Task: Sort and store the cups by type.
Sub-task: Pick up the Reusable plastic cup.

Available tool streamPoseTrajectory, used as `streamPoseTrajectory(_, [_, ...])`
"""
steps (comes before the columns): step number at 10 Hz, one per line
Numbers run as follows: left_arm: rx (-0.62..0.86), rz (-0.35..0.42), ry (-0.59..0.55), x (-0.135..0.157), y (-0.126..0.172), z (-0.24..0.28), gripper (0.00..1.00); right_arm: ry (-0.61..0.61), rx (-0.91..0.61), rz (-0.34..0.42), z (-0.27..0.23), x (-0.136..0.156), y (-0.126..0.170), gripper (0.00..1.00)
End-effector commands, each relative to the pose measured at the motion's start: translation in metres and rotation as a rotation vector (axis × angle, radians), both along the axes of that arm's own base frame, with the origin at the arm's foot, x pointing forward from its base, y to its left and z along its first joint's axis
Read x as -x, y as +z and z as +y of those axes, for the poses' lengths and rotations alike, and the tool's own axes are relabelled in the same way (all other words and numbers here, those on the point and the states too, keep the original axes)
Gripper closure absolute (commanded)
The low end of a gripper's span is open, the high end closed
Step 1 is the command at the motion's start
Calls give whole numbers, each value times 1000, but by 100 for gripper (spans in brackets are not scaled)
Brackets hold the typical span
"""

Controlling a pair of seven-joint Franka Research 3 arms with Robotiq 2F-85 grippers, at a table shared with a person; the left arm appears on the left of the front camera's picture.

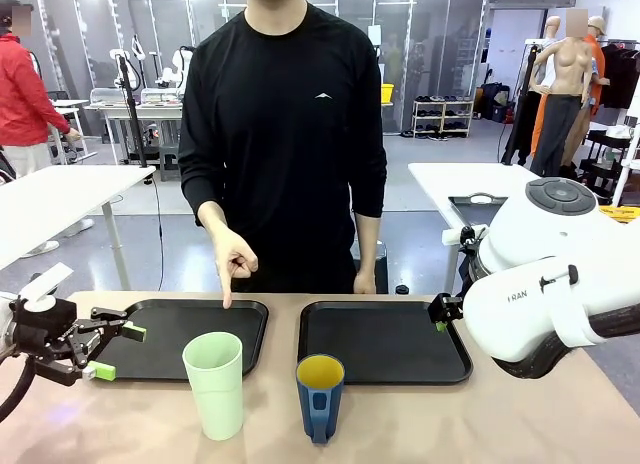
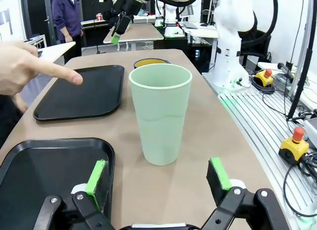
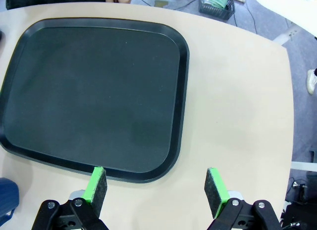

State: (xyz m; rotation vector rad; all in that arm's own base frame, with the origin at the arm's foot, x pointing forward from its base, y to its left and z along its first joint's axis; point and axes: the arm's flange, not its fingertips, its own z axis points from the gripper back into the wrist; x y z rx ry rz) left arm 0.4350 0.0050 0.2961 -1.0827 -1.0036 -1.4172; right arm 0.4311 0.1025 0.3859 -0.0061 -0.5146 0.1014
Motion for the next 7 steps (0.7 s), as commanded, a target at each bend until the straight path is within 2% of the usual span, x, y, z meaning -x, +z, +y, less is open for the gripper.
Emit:
streamPoseTrajectory(1, [-6, -4, -4, 3, 3, 0, 0, 8, 4, 1, 0, -1, -1, 0])
streamPoseTrajectory(3, [0, 0, 0, 0, 0, 0, 0, 8, 4, 1, 0, -1, -1, 0])
streamPoseTrajectory(7, [9, 14, -15, 3, -26, -14, 0, 8, 4, 1, 0, -1, -1, 0])
